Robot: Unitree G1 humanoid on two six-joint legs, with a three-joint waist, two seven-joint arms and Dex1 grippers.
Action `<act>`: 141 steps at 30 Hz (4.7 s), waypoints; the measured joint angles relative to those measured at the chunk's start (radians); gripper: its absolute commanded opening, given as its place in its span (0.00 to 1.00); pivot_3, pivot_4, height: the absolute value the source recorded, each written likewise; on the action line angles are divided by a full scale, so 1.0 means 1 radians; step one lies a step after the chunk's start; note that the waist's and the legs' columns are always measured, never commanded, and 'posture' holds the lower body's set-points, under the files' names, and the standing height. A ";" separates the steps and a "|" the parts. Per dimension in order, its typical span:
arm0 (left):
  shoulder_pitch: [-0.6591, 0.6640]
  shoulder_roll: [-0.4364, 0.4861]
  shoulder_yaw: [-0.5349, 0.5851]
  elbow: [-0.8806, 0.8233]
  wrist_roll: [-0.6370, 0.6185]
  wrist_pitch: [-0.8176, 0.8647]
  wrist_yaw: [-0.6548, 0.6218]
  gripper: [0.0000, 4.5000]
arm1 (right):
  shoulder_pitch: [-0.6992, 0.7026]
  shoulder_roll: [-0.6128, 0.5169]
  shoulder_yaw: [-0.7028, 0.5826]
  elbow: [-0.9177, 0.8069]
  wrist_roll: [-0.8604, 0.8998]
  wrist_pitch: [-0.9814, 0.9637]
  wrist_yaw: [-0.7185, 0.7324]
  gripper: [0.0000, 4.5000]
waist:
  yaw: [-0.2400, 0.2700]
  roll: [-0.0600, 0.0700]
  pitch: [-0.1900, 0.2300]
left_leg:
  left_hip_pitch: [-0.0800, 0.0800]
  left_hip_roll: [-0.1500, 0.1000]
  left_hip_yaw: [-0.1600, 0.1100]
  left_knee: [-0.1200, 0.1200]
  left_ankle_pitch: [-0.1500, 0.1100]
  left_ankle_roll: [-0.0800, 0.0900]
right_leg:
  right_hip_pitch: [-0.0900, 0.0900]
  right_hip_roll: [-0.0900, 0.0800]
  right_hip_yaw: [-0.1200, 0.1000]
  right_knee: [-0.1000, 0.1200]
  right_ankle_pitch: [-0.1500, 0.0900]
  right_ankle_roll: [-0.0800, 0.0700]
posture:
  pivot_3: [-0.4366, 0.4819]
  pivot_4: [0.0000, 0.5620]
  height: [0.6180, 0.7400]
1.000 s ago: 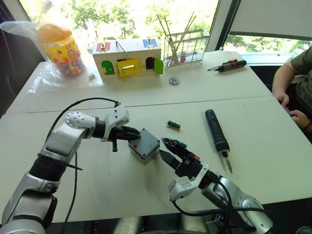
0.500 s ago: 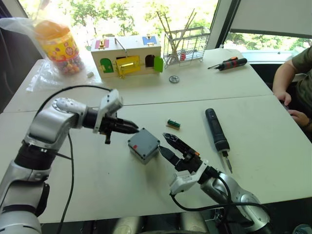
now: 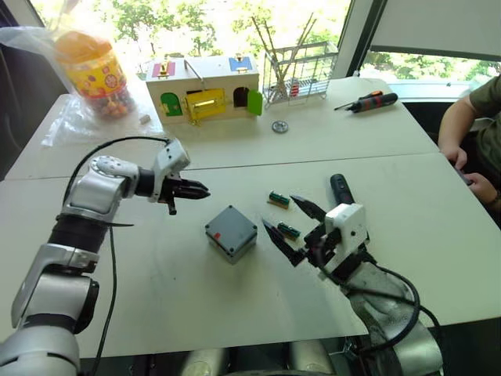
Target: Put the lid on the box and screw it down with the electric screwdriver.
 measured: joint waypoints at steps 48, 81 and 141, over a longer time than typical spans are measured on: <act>0.096 -0.014 -0.003 -0.201 -0.002 0.083 0.020 0.15 | -0.234 -0.097 0.042 0.149 0.417 0.337 -0.079 0.83 | -0.006 0.001 0.001 | -0.001 0.000 0.000 0.000 0.000 0.000 | -0.003 0.000 0.000 0.000 0.000 0.000 | 0.48 0.27 1.00; 0.164 0.054 0.029 -0.312 -0.027 0.159 0.023 0.15 | -0.245 -0.123 0.052 0.192 0.448 0.299 -0.102 0.83 | -0.007 0.001 0.001 | -0.001 0.000 0.000 -0.001 0.000 0.001 | -0.003 -0.001 0.000 0.000 0.000 0.000 | 0.48 0.27 1.00; 0.203 0.030 0.032 -0.334 0.000 0.145 0.059 0.15 | -0.240 -0.143 0.066 0.215 0.471 0.267 -0.137 0.83 | -0.005 0.002 0.004 | -0.001 0.000 0.000 -0.001 -0.001 0.001 | -0.003 -0.001 0.000 -0.001 0.000 0.000 | 0.48 0.27 1.00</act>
